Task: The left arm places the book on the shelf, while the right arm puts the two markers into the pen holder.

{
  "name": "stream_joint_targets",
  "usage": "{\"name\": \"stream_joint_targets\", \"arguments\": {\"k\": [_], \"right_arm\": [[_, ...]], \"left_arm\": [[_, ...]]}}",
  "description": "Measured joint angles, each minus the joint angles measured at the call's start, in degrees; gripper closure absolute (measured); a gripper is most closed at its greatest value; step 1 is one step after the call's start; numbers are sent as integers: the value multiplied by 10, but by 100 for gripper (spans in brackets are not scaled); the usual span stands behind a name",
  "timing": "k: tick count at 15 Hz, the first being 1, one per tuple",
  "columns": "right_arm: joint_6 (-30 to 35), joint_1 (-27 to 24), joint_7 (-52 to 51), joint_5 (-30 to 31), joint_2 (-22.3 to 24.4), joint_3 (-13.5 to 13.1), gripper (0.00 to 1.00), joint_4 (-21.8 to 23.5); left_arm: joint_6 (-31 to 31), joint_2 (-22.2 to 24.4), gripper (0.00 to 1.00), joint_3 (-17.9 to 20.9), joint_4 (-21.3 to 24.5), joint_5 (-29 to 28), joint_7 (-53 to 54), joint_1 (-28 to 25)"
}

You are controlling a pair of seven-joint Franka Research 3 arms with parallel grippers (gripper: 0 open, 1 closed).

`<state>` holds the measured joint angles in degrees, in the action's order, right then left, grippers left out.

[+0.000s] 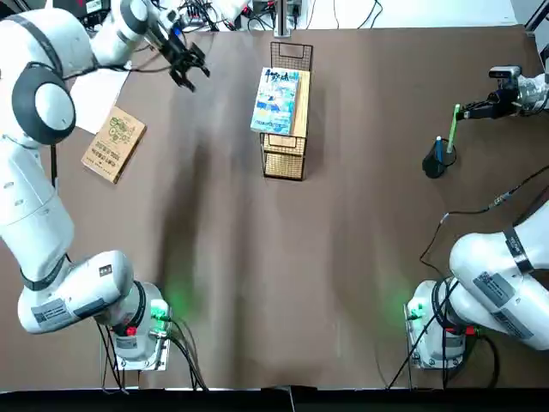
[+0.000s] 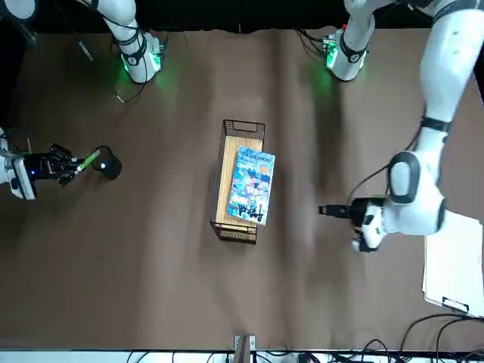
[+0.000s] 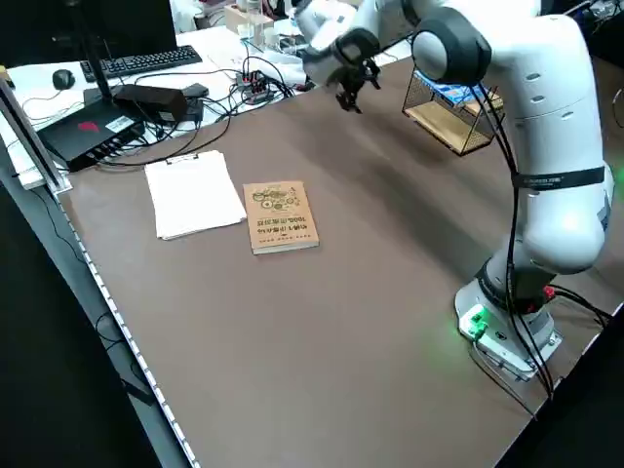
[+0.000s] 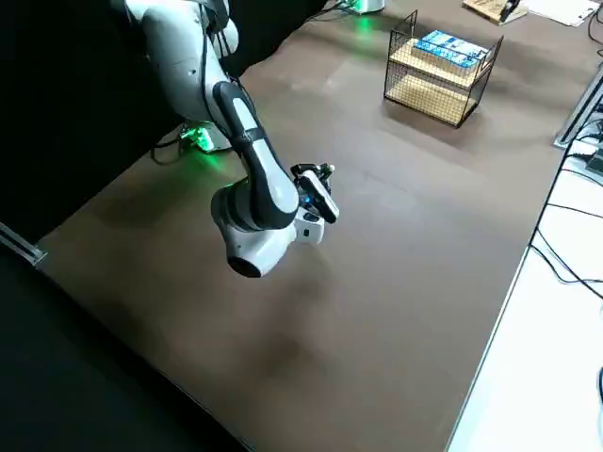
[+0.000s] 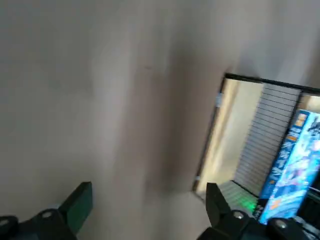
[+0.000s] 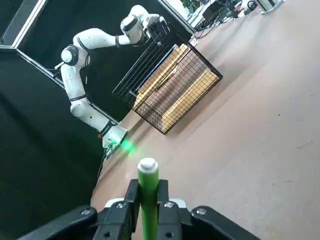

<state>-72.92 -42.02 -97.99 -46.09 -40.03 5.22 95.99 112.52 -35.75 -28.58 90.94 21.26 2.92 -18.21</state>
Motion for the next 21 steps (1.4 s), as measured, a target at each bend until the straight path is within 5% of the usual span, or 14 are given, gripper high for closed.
{"name": "stream_joint_targets", "arguments": {"k": [5, 7, 10, 12, 14, 18, 21], "right_arm": [[-3, 0, -18, 0, -17, 0, 80, 0], [-3, 0, -18, 0, -17, 0, 64, 0], [1, 0, -14, 0, -17, 0, 59, -1], [7, 0, 22, -1, -15, 0, 59, -6], [13, 1, 81, -1, -5, 2, 59, -18], [15, 15, 209, 15, 40, 5, 60, -49], [17, 58, 374, 143, 97, 7, 60, -95]], "left_arm": [[-90, 117, 0, 0, -21, -158, -85, -7], [-112, 155, 0, 2, -33, -200, -111, -2], [-119, 220, 0, 83, -46, -247, -115, 61], [-139, 269, 0, 168, -48, -255, -114, 133], [-160, 307, 0, 208, -48, -255, -119, 168], [-192, 322, 0, 214, -37, -237, -116, 157], [-192, 312, 0, 213, -27, -237, -114, 158]]}}
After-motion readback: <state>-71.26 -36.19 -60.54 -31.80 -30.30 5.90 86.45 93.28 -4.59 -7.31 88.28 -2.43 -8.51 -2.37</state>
